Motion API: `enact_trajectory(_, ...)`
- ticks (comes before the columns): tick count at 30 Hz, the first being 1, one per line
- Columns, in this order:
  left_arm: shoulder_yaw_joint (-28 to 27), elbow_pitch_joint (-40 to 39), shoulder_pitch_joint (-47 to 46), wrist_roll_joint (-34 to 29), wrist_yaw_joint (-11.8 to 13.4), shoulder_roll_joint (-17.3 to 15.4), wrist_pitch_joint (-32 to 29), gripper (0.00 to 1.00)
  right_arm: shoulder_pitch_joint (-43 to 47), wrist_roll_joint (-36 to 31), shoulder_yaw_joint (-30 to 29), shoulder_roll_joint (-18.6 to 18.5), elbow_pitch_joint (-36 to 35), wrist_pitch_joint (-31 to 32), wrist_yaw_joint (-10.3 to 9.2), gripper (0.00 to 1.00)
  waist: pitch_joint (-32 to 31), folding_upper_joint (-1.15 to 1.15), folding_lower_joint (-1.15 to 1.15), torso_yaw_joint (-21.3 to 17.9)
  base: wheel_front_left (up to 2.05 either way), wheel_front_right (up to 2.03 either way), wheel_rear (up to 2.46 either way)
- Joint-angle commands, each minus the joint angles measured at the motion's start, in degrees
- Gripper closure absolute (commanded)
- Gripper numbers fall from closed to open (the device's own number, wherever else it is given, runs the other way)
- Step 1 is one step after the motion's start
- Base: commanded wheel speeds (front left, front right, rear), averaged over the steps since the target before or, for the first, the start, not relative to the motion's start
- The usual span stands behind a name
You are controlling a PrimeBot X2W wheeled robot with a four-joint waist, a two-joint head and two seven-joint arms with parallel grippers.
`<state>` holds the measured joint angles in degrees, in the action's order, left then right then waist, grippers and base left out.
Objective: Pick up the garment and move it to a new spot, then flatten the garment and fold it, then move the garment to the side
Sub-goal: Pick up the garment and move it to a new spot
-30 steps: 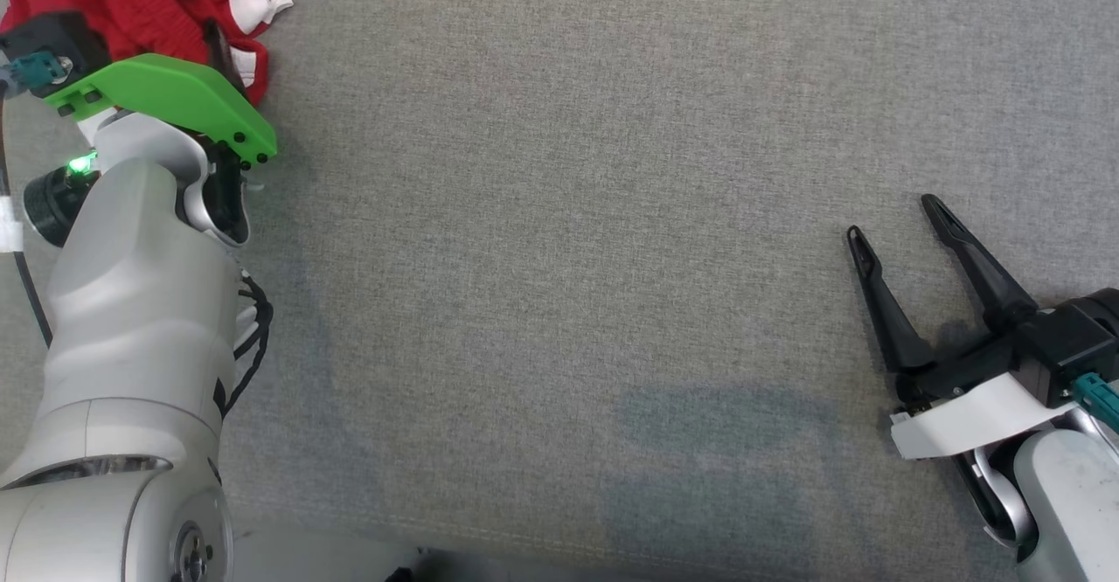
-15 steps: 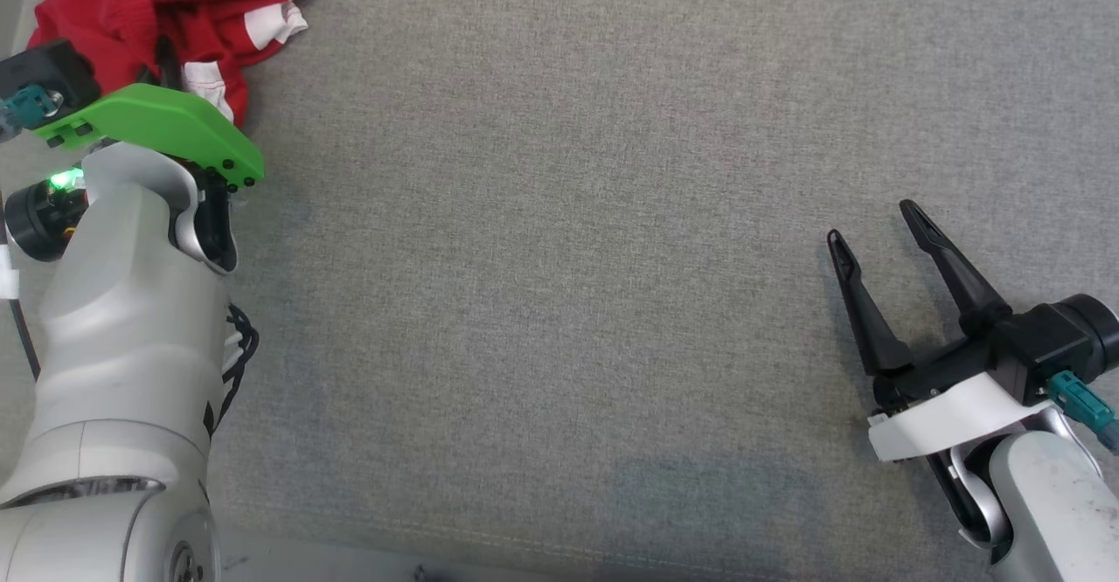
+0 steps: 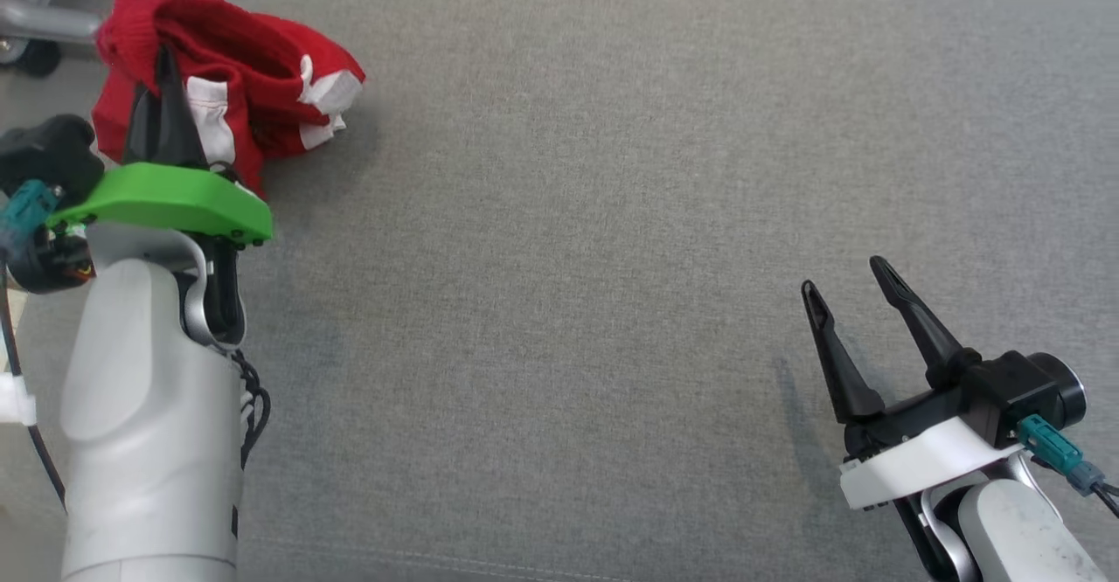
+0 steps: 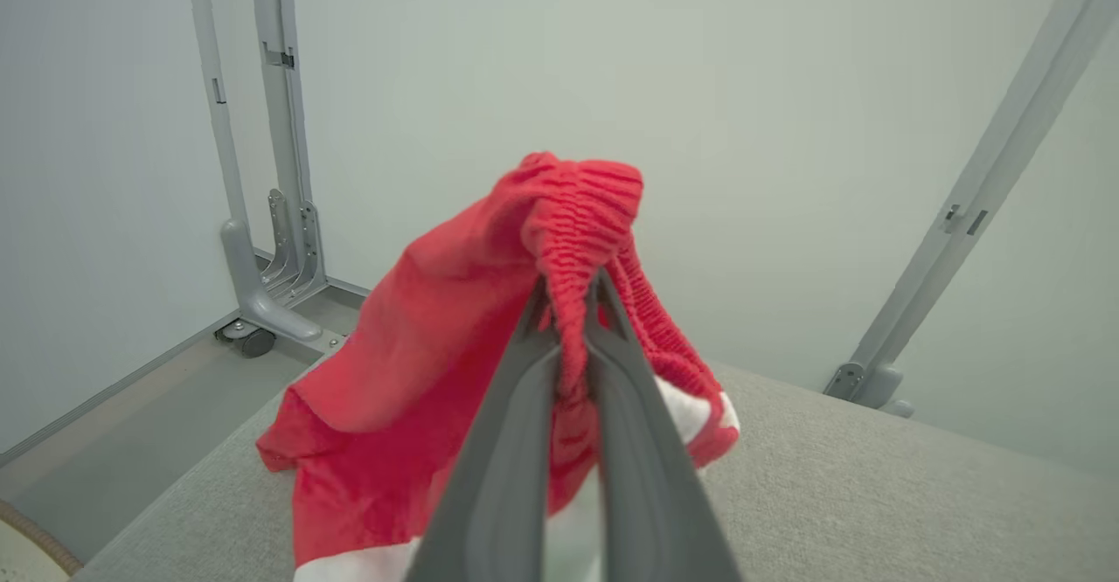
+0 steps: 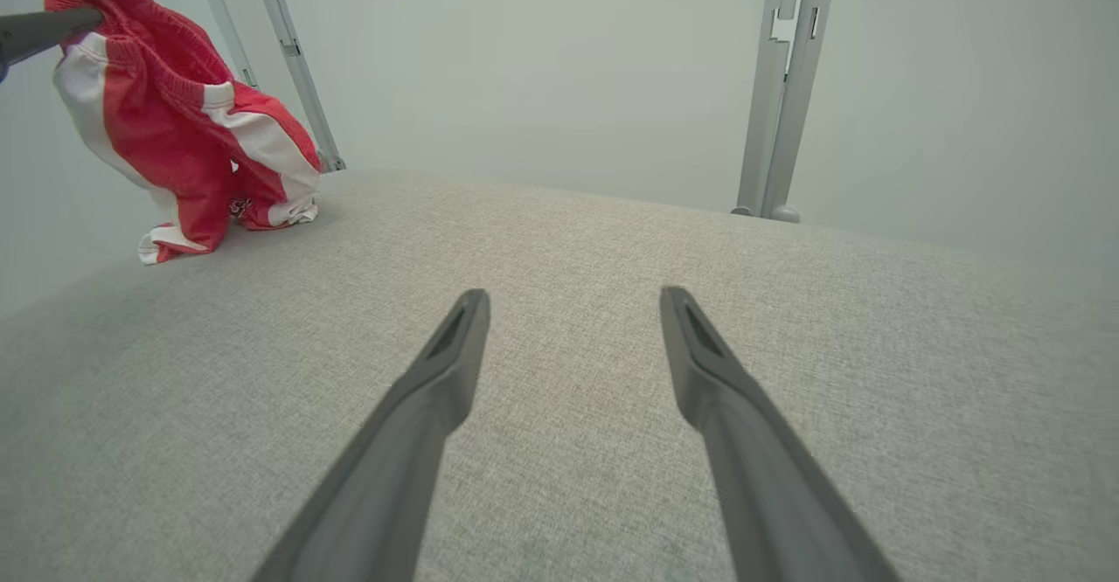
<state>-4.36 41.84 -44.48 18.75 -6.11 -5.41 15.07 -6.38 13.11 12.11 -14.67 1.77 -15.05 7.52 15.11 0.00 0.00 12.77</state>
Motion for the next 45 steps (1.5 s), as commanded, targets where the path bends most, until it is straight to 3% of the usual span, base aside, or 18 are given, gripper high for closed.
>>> enact_trajectory(1,-0.3,-2.4,2.9,0.6,-0.4,0.5,0.1,1.0,1.0,0.1,0.0,0.5,-0.3,-0.1,-0.07,0.0,-7.1,0.0,0.0,-3.0,0.0,0.0,0.0)
enact_trajectory(8,3.9,-13.4,12.1,2.4,-1.1,2.1,0.1,1.0,3.2,0.4,-0.5,2.1,-1.4,-0.1,-0.07,0.0,-13.0,0.0,0.0,-8.3,0.0,0.0,0.0)
enact_trajectory(14,8.8,-19.4,16.2,5.3,-1.0,2.4,-0.7,1.0,4.2,0.5,-1.1,2.3,-2.1,-0.1,-0.07,0.0,-14.5,0.0,0.0,-13.2,0.0,0.0,0.0)
enact_trajectory(22,19.9,-26.6,16.7,12.6,3.4,2.4,-1.1,1.0,4.1,0.7,-2.4,2.2,-2.8,-0.1,-0.07,0.0,-14.2,0.0,0.0,-21.0,0.0,0.0,0.0)
enact_trajectory(30,26.7,-27.1,13.1,14.7,6.5,2.4,-0.6,1.0,3.7,0.8,-2.6,3.0,-3.1,-0.1,-0.07,0.0,-12.3,0.0,0.0,-27.0,0.0,0.0,0.0)
enact_trajectory(35,29.4,-24.0,13.5,13.7,5.5,2.4,-0.4,1.0,3.5,0.7,-3.0,4.3,-3.4,-0.1,-0.07,0.0,-9.8,0.0,0.0,-28.2,0.0,0.0,0.0)
enact_trajectory(39,31.5,-19.2,15.5,12.1,1.8,0.5,0.0,1.0,2.8,0.4,-2.8,5.6,-3.7,-0.1,-0.07,0.0,-6.7,0.0,0.0,-27.9,0.0,0.0,0.0)
enact_trajectory(45,29.8,-14.4,19.6,10.8,0.0,-2.3,0.2,1.0,1.7,0.0,-2.8,6.3,-3.9,-0.1,-0.07,0.0,-3.9,0.0,0.0,-27.1,0.0,0.0,0.0)
